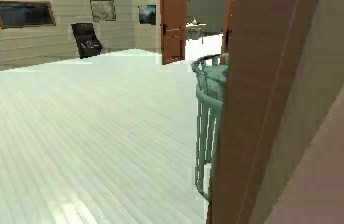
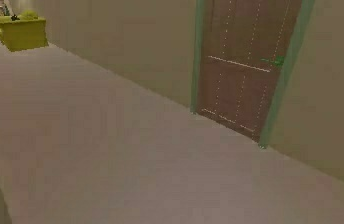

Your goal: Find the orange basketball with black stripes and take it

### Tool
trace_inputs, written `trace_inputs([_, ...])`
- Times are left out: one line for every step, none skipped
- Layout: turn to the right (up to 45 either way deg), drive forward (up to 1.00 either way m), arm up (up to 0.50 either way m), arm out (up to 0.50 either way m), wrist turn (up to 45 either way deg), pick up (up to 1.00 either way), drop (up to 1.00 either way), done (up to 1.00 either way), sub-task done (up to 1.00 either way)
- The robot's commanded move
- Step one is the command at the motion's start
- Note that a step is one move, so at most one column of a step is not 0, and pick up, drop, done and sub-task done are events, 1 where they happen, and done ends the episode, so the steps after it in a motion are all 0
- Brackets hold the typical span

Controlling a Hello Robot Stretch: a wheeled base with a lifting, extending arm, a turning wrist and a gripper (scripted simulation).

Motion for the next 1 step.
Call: trace_inputs([-42.0, 0.0, 0.0, 0.0, 0.0, 0.0, 0.0, 0.0, 0.0])
